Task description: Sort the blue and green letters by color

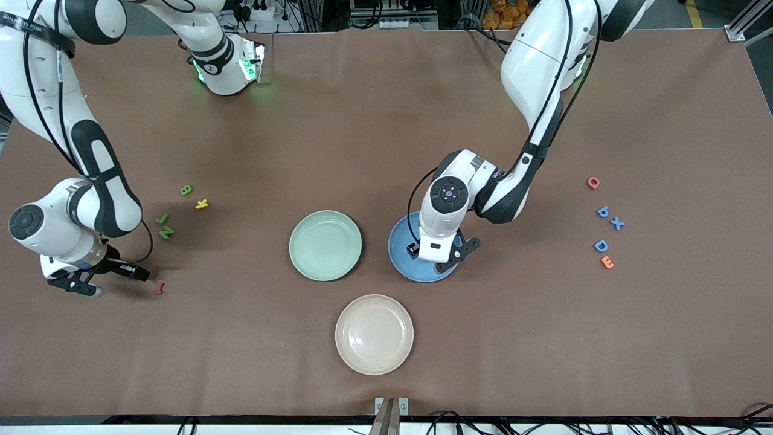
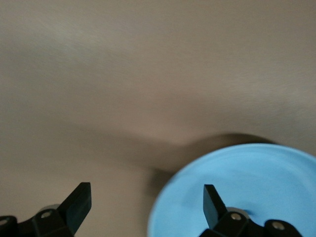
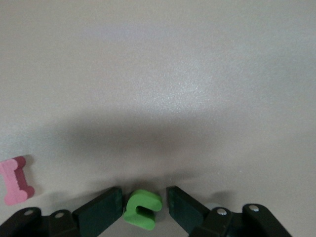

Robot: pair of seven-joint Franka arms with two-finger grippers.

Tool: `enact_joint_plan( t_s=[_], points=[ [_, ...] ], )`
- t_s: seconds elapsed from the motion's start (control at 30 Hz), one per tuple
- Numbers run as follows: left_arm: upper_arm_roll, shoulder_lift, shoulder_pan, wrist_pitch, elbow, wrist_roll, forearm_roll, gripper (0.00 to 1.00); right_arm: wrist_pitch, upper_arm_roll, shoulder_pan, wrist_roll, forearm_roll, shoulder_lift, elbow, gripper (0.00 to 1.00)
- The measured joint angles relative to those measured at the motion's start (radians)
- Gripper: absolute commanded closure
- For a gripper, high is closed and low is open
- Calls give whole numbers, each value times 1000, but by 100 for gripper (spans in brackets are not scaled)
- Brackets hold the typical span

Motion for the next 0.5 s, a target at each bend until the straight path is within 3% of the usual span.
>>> enact_joint_plan(
  t_s=[0.23,0.5],
  points=[
    [0,-83,57,-26,-99,158,0,0,1,0,0,2,0,-1,-1,99],
    [1,-245,126,114,-356,328,0,0,-14,2,0,12,1,-8,-4,100]
  ],
)
